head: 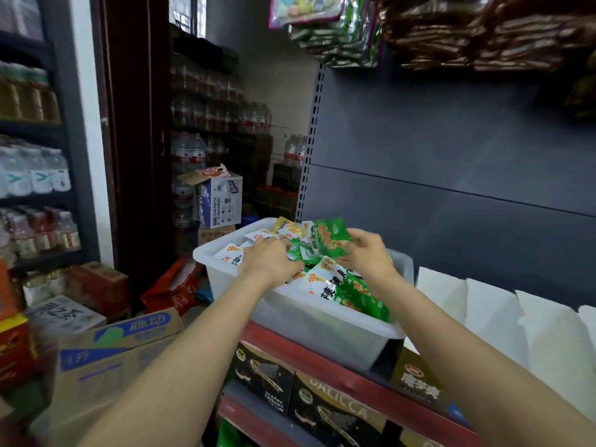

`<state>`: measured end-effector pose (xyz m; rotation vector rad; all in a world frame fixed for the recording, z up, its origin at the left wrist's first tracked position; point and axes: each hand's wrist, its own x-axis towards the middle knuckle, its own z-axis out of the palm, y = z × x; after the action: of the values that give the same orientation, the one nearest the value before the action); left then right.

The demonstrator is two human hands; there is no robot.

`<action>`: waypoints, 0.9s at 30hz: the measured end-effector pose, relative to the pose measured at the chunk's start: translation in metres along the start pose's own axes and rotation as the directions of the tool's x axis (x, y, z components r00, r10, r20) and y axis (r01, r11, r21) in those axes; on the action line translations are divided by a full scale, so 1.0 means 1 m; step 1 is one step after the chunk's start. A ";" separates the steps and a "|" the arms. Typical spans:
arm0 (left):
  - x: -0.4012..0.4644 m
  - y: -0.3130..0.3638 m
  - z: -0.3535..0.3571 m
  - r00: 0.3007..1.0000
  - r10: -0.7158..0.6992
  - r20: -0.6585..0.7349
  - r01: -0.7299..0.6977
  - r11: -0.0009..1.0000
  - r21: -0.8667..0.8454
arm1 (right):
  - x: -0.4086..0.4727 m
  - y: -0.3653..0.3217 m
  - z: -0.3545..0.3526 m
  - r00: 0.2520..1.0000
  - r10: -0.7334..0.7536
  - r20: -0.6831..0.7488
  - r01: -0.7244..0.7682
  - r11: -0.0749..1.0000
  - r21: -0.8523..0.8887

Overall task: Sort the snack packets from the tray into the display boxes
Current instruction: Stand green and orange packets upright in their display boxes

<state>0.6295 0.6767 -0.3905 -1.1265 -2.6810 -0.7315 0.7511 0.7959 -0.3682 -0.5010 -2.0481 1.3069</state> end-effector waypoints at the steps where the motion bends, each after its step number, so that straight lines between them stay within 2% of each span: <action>1: 0.000 0.001 0.000 1.000 0.010 -0.002 -0.010 1.000 0.004 | -0.004 -0.003 -0.001 0.999 0.029 -0.030 -0.025 0.995 0.100; 5: -0.002 0.002 0.000 0.998 0.052 -0.016 -0.052 0.999 0.015 | -0.014 -0.009 -0.006 0.994 0.098 -0.045 -0.078 0.942 0.327; 6: -0.002 0.002 0.000 0.998 0.061 -0.016 -0.061 0.998 0.018 | -0.015 -0.009 -0.007 0.994 0.108 -0.030 -0.094 0.946 0.311; 9: -0.003 0.001 0.000 0.996 0.080 -0.037 -0.082 0.995 -0.054 | -0.017 -0.005 -0.007 0.990 0.140 -0.007 -0.139 0.989 0.047; 10: -0.004 0.001 0.000 0.996 0.082 -0.045 -0.086 0.991 -0.100 | -0.018 -0.005 -0.007 0.987 0.161 0.001 -0.161 0.987 0.009; 14: -0.007 0.001 -0.001 0.993 0.088 -0.085 -0.106 0.964 -0.244 | -0.019 -0.010 -0.009 0.979 0.204 -0.013 -0.203 0.977 0.064; 19: -0.008 -0.001 0.001 0.988 0.070 -0.135 -0.102 0.962 -0.252 | -0.023 -0.014 -0.008 0.980 0.198 -0.020 -0.197 0.980 0.030; 23: -0.009 -0.001 0.001 0.987 0.055 -0.153 -0.099 0.950 -0.296 | -0.027 -0.016 -0.006 0.979 0.203 -0.028 -0.200 0.977 0.078; 25: -0.010 0.001 0.000 0.988 0.053 -0.144 -0.112 0.891 -0.440 | -0.031 -0.018 -0.008 0.977 0.203 -0.061 -0.195 0.974 0.117; 27: -0.014 0.011 -0.003 0.988 0.067 -0.140 -0.143 0.746 -0.651 | -0.035 -0.019 -0.013 0.975 0.187 -0.119 -0.171 0.976 0.138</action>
<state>0.6468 0.6726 -0.3878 -1.2961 -2.2712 -1.7544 0.7859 0.7745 -0.3588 -0.7082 -1.8331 1.4584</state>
